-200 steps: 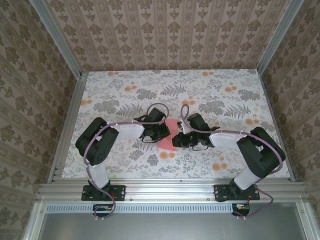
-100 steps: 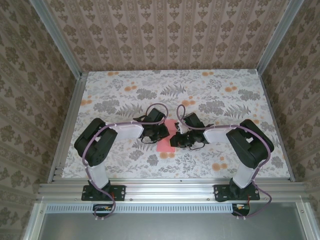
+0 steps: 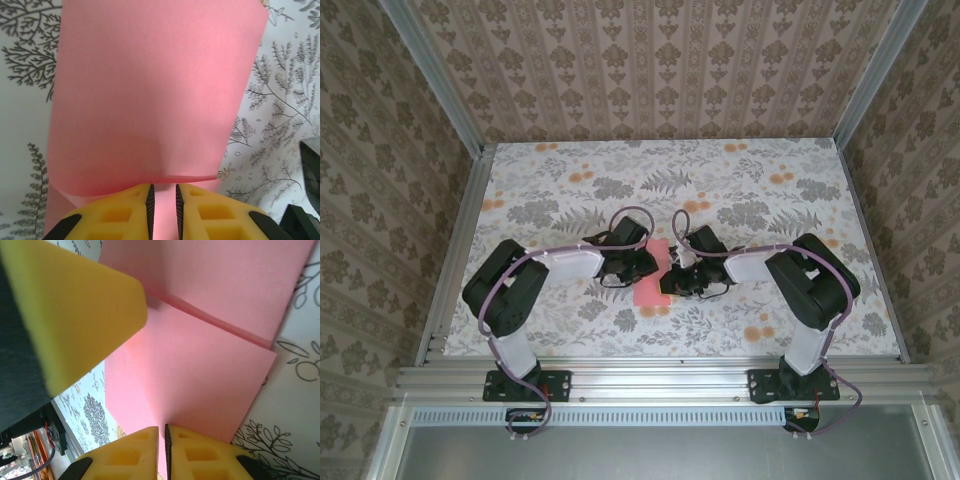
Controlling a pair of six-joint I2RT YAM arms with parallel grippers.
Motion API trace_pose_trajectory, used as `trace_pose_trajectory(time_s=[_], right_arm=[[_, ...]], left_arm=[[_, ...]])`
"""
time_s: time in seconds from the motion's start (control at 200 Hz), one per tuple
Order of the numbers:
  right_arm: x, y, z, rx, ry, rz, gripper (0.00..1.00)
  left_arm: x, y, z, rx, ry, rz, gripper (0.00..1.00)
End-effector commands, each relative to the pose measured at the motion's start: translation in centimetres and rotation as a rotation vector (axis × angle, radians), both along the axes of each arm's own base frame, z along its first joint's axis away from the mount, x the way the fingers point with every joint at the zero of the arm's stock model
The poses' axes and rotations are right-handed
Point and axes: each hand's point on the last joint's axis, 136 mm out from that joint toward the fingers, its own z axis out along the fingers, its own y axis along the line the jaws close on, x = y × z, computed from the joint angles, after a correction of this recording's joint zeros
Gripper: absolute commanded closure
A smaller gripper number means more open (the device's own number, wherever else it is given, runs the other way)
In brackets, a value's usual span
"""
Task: Fold a paper plane with a square sheet of paper (pick it up from the middle)
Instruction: Fold the triangle a second time at the center of the table.
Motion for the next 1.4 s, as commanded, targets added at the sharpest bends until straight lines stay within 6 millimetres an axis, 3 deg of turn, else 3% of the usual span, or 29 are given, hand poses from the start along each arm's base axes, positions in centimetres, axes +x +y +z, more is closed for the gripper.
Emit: trace_pose_trajectory(time_s=[0.0, 0.115, 0.535, 0.745, 1.03, 1.235, 1.395], right_arm=[[-1.1, -1.1, -2.2, -0.088, 0.056, 0.005, 0.85], [-1.0, -1.2, -2.1, -0.095, 0.053, 0.002, 0.85], [-0.5, -1.0, -1.5, -0.089, 0.041, -0.011, 0.85], [0.0, -0.6, 0.8, -0.063, 0.005, -0.011, 0.84], [-0.4, -0.3, 3.6, -0.048, -0.037, 0.019, 0.84], [-0.9, 0.2, 3.1, -0.065, -0.016, 0.047, 0.86], [-1.7, -0.1, 1.2, -0.123, 0.041, 0.073, 0.86]], left_arm=[[-0.5, -0.6, 1.6, -0.033, -0.035, -0.039, 0.77], [-0.9, -1.5, 1.9, -0.059, -0.031, -0.065, 0.78], [-1.7, 0.2, -2.7, 0.019, 0.079, 0.009, 0.84], [-2.3, 1.7, -4.3, 0.063, 0.102, 0.031, 0.84], [-2.5, 1.9, -4.2, 0.078, 0.097, 0.02, 0.85], [-2.5, 1.9, -4.2, 0.077, 0.097, 0.016, 0.85], [-2.5, 1.9, -4.2, 0.079, 0.097, 0.015, 0.85]])
